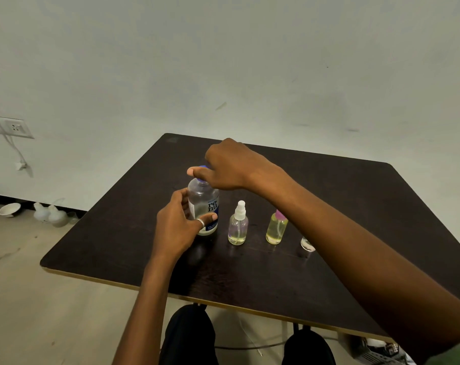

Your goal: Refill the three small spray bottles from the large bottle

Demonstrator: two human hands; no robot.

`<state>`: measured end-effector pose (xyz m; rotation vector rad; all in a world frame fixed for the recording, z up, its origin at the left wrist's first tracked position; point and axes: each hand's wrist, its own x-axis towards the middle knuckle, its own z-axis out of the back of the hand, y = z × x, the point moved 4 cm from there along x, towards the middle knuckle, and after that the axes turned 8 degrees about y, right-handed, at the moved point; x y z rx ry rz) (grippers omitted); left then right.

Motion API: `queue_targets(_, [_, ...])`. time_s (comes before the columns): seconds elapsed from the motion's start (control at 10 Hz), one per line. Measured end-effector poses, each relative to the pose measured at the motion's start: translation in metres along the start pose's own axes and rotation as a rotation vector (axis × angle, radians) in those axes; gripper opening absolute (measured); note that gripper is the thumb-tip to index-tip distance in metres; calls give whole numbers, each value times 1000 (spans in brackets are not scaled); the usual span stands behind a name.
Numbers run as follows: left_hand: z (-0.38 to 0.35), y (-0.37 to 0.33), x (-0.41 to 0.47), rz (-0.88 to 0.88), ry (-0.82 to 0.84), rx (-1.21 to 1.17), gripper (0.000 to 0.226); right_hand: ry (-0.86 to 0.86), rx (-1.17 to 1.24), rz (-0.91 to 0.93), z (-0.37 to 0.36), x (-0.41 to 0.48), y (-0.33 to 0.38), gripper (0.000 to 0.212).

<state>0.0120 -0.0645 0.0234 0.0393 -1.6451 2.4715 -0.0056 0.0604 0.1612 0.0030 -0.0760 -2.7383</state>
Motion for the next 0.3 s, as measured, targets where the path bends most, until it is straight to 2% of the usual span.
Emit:
queue_targets(0.2, [2, 4, -2, -29, 53, 123, 104, -142, 90, -72, 14, -31, -32, 66])
queue_targets(0.3, [6, -1, -9, 1, 20, 241, 110, -199, 183, -109, 10, -58, -50, 64])
